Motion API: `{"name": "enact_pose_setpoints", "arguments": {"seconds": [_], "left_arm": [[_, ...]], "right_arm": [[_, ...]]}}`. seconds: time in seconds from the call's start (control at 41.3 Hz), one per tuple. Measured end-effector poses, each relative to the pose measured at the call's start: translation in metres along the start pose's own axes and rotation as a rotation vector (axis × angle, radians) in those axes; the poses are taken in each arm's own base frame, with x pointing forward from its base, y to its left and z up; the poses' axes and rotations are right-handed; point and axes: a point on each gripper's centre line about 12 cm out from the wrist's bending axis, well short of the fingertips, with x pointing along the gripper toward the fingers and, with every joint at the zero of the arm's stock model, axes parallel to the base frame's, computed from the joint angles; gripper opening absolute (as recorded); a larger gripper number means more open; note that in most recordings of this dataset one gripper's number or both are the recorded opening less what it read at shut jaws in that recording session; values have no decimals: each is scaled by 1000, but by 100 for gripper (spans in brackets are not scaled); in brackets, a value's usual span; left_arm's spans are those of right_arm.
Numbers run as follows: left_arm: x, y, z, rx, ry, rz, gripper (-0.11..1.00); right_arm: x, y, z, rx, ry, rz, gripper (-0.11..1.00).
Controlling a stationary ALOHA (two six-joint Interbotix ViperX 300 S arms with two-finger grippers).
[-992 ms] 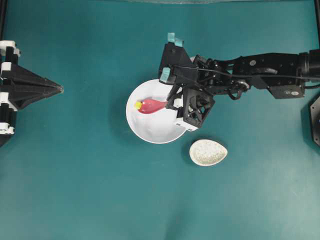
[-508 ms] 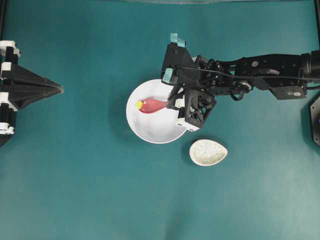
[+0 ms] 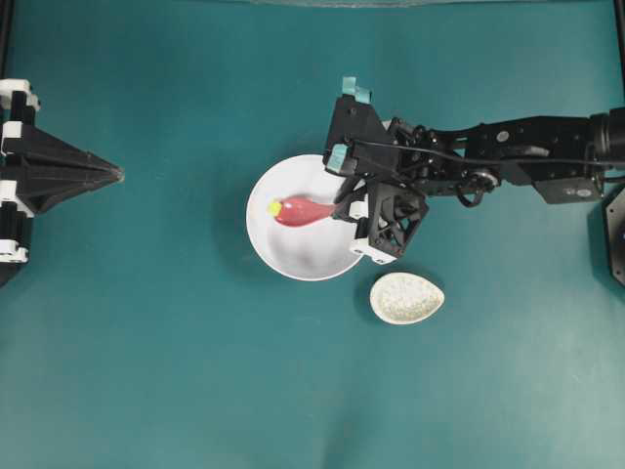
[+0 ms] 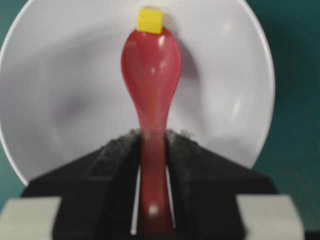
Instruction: Scoop the yellow hexagonal prism block from the bowl with a spoon using the right arm.
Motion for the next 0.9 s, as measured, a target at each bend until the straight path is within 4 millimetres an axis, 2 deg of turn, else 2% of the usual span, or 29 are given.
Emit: {"name": "enact_pose_setpoints", "arguments": {"seconds": [0.29, 0.895], "left_arm": [[0, 0, 0, 2, -2, 0, -1], [0, 0, 0, 2, -2, 0, -1]], "right_arm": [[9, 3, -8, -7, 20, 2, 23], [10, 5, -8, -4, 15, 6, 23]]}}
